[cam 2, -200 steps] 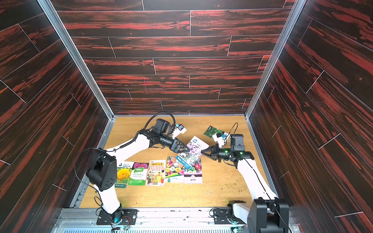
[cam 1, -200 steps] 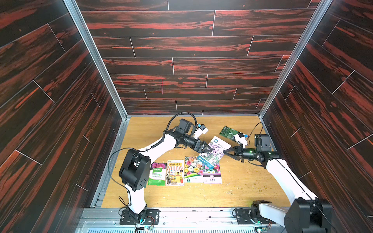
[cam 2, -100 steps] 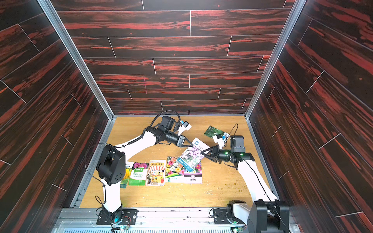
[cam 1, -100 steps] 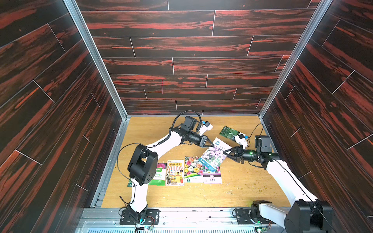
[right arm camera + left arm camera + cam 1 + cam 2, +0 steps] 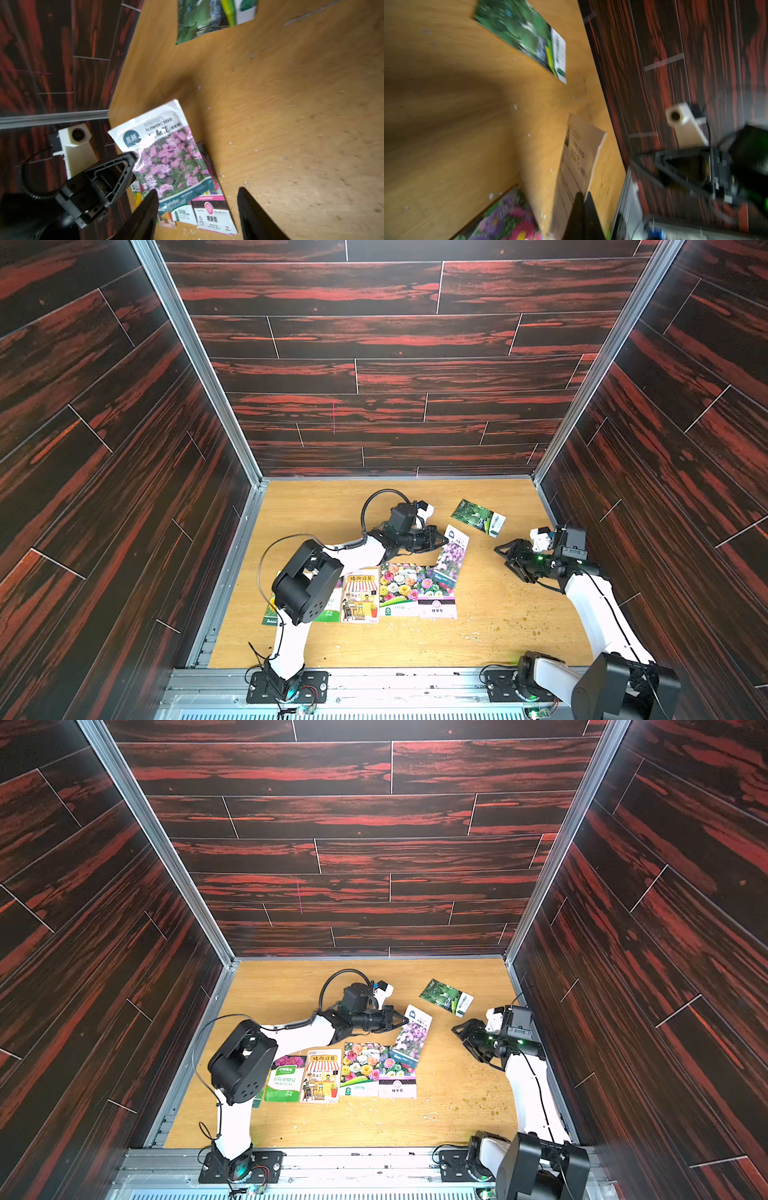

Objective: Arrange the seed packets in a row
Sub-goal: Place the seed packet at the center of the board.

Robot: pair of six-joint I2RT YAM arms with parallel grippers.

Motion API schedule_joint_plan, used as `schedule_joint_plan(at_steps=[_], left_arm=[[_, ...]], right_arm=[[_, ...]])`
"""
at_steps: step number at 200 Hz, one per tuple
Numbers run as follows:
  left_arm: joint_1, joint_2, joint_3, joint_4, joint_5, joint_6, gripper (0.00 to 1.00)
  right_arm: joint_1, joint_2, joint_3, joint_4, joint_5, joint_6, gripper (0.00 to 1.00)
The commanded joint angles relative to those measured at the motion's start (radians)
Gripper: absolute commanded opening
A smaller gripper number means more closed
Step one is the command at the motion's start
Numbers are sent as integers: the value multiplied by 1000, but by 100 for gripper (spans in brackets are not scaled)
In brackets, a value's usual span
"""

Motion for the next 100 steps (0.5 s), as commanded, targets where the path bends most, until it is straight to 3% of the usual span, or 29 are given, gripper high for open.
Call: schedule_joint_plan(at_steps=[1, 23, 48, 100], left_arm=[[-64, 21, -11, 146, -218, -159, 0], [-104, 21, -20, 198, -319, -236, 0], [-159, 15, 0, 123, -400, -287, 0], [-249, 32, -33, 56, -470, -407, 0]], right_arm=[[0, -2, -22, -21, 54, 2, 62], [-1, 17, -37, -1, 42, 1, 62], [-1, 16, -51, 14, 66, 2, 62], [-3, 61, -88, 73, 36, 14, 63]])
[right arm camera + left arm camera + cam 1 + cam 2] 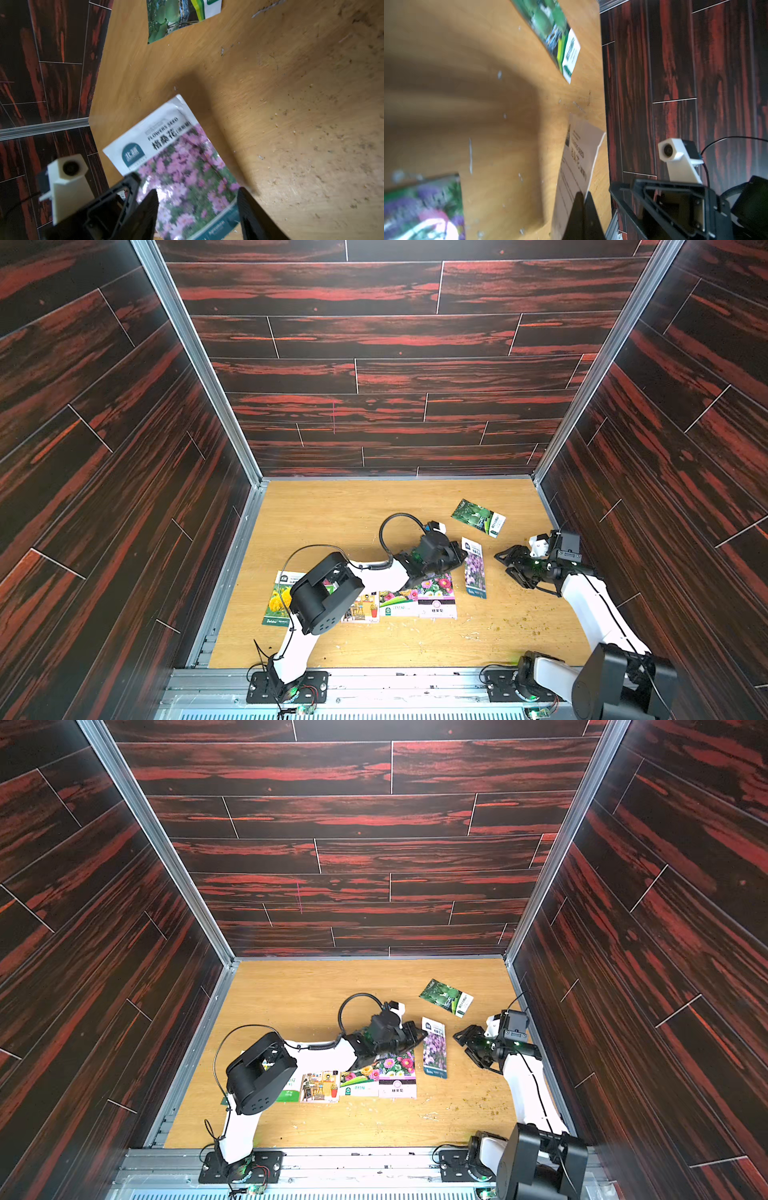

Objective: Arrange the seed packets in a row
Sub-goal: Place the seed packet at the center of the board.

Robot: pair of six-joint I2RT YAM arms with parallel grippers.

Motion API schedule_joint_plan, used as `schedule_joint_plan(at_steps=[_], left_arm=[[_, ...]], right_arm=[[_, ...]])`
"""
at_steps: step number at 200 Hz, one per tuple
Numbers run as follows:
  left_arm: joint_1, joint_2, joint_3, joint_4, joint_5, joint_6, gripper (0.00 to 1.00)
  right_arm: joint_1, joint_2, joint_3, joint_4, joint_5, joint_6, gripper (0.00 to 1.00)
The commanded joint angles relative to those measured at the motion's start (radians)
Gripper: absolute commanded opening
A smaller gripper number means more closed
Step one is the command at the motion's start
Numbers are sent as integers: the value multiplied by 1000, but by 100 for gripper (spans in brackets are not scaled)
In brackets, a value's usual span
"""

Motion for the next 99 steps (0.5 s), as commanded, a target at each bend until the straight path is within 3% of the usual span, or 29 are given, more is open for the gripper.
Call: schedule_joint_plan(at_steps=[1, 99], left_arm=[[-20, 0, -18, -24, -69, -70, 0], [-81, -10, -136, -30, -95, -151, 0]], right_arm=[[-2, 18, -37, 31, -14, 10, 62], [-3, 148, -137, 185, -101, 14, 62]])
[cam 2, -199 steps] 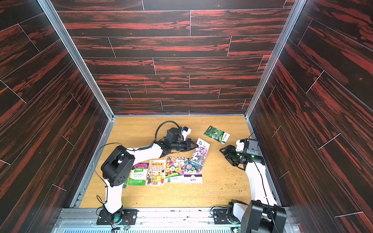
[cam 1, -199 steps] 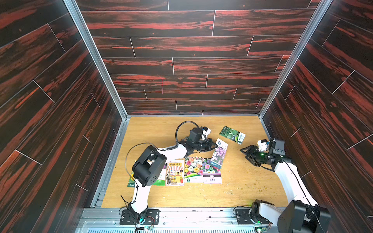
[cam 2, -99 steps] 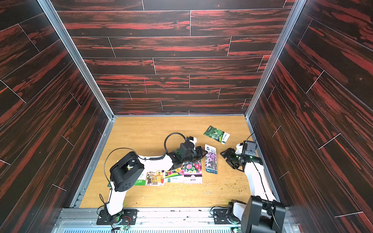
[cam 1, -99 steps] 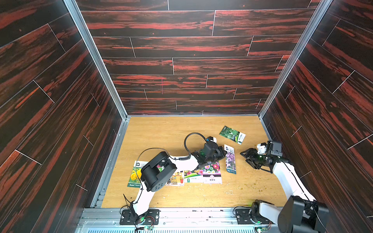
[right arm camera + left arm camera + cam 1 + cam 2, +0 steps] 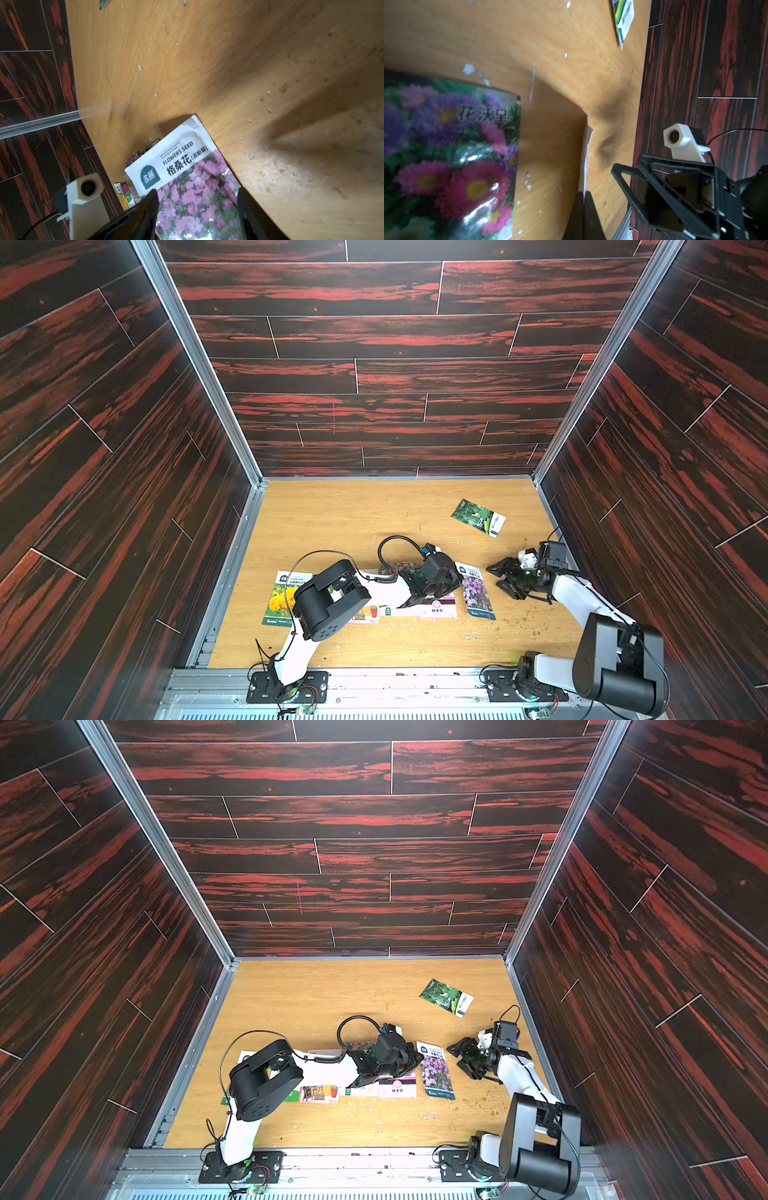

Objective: Arrange the seed packets in a row
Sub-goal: Place the seed packet at the center of the board.

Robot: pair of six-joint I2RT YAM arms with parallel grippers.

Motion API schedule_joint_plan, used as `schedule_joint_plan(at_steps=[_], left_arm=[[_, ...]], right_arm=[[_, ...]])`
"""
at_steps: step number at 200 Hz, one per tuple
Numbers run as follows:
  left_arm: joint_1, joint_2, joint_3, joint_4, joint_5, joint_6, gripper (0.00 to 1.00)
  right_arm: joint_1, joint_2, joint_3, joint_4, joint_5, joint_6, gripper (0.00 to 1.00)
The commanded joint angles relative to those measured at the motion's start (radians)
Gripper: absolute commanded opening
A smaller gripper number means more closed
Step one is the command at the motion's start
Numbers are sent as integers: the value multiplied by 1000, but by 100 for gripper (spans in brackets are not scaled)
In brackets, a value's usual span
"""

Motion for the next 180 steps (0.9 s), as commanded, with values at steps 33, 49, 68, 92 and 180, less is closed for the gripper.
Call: schedule_joint_plan(at_steps=[33, 49, 68, 92, 180], left_arm=[[-10, 12, 13, -20, -9, -23, 31], [-11, 16, 12, -3, -5, -28, 38], [-10, 13, 37, -27, 0, -4, 42], [-10, 9, 104, -115, 9, 59, 51], [-10, -35, 171, -376, 6, 137, 67]], right_arm=[[-1, 48, -9, 58, -37, -7, 62], [-2, 65, -10, 68, -36, -7, 62], [-2, 71, -18, 82, -32, -4, 62], [-3, 68, -15, 79, -25, -4, 62], [-5, 55, 8, 55, 17, -18, 62]])
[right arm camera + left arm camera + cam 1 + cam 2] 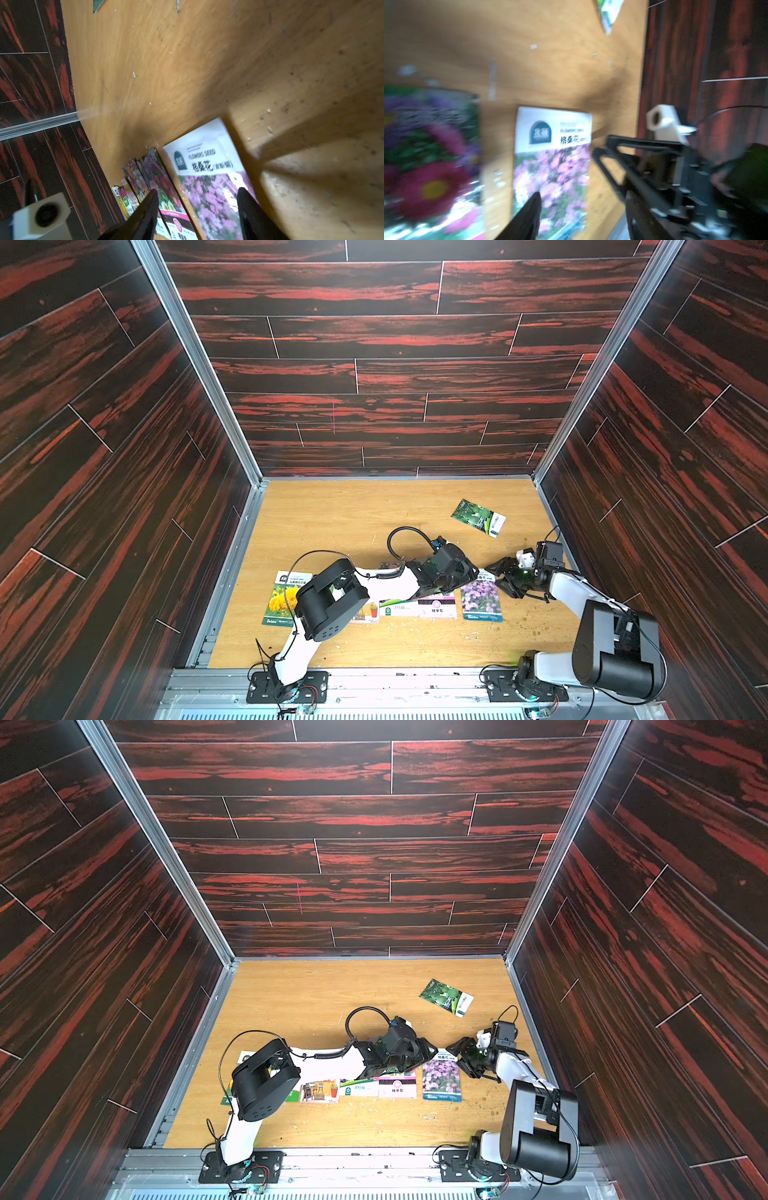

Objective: Arrange the seed packets in a row
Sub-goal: Place the seed packet at the center of the board, then adjust the seed packet at the center of the board.

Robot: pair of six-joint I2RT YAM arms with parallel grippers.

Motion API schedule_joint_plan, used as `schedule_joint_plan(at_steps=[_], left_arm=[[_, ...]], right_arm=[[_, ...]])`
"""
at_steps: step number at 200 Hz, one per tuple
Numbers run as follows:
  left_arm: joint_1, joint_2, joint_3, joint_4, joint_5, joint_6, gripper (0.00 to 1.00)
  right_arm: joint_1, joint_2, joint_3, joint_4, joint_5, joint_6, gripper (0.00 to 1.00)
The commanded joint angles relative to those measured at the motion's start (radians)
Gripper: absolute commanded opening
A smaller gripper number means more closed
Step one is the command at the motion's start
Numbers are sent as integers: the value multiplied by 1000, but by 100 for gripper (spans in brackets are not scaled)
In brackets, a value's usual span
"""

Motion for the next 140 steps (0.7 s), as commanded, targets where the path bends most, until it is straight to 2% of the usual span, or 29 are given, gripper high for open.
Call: schedule_joint_plan(at_steps=[1, 45, 81, 102, 140], left_arm=[[-4, -49, -5, -124, -28, 46, 67], [-4, -161, -36, -157, -117, 154, 67], [-4, -265, -47, -188, -209, 276, 67], [-2, -318, -64, -209, -257, 335, 67], [12, -427, -134, -175, -338, 384, 68]], right_arm=[[-5, -8, 18, -19, 14, -16, 62], [-6, -28, 51, -30, 45, -20, 62], [-6, 66, 98, -41, 106, -34, 62], [-5, 104, 71, -12, 75, -34, 62], [-2, 78, 14, 0, 64, -34, 61]])
